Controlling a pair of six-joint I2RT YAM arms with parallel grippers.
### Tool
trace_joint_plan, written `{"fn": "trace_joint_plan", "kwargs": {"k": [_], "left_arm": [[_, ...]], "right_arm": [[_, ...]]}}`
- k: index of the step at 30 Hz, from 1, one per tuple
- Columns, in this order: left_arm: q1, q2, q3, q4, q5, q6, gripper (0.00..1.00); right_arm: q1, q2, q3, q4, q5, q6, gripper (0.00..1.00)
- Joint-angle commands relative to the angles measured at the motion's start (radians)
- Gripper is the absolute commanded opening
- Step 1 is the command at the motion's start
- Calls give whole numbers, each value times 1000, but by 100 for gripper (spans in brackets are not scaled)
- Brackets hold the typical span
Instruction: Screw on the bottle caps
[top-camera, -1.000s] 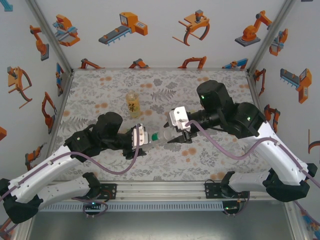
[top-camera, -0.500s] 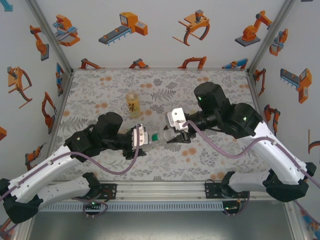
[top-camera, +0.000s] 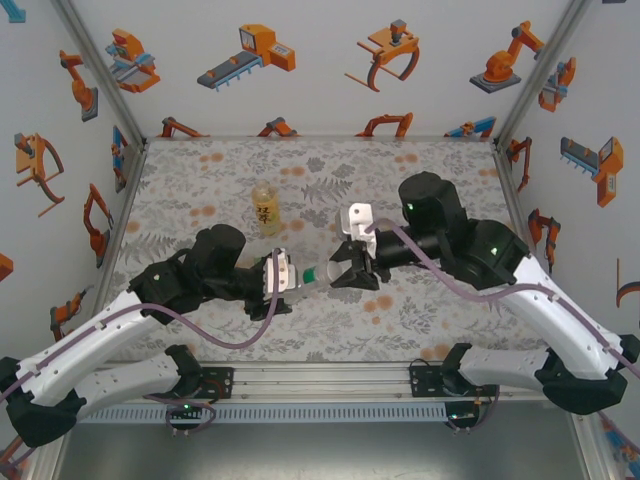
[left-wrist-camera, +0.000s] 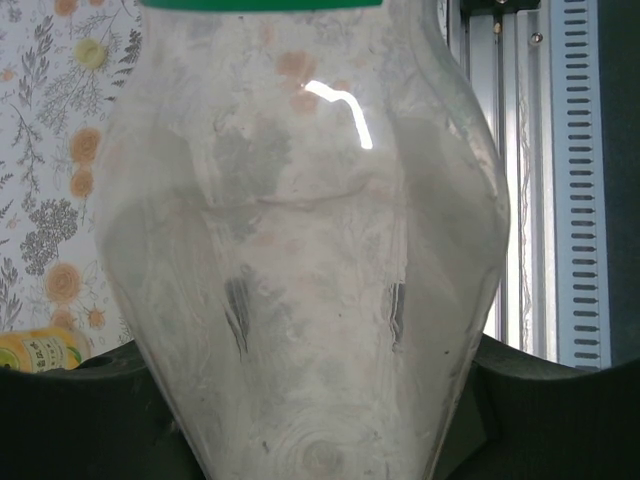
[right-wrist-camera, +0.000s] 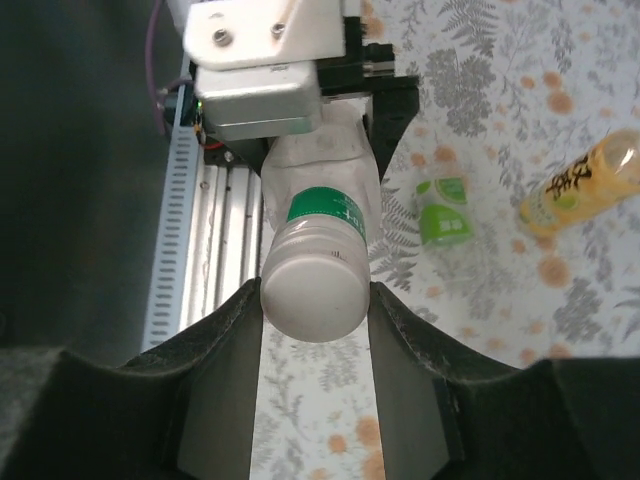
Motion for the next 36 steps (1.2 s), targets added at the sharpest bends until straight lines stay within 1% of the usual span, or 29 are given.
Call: {"fn": "trace_joint_plan", "kwargs": {"k": [1,6,9,12,16,20,21,25,27,29,30,33,36], "left_arm": [[-3,-10,27,16,2,15,0],[-3,-3,23,18,0,19,0],[-3,4,22,25,0,21,0],[-4,11,24,34,2,20,0],[-3,24,27,37,4,19,0],[-3,30,33,37,5,20,0],[-3,31,33,38,4,20,2],[-5,31,35,37,0,19,12],[-5,30,33,37,-3,18,24],[-5,28,32,37,-10,16,39],[-4,24,30,38,-15,15,45],[-5,18,26,37,-21,13,57],[-5,14,21,39,-22,12,64]], "right_arm": [[3,-28,-40,138,111,399,0],[3,-55,-68,146,265,768,0],[3,-50,-60,137,288,920,0],[3,-33,-34,77,331,1044,0],[3,1,11,-50,384,1162,0],[3,15,9,-77,385,1258,0],[3,16,5,-74,384,1275,0],[2,16,-6,-66,385,1297,0],[3,19,-6,-64,389,1296,0],[3,19,-5,-64,392,1292,0],[3,18,-4,-64,394,1288,0],[3,22,-8,-66,405,1275,0],[3,27,-12,-68,412,1264,0]]}}
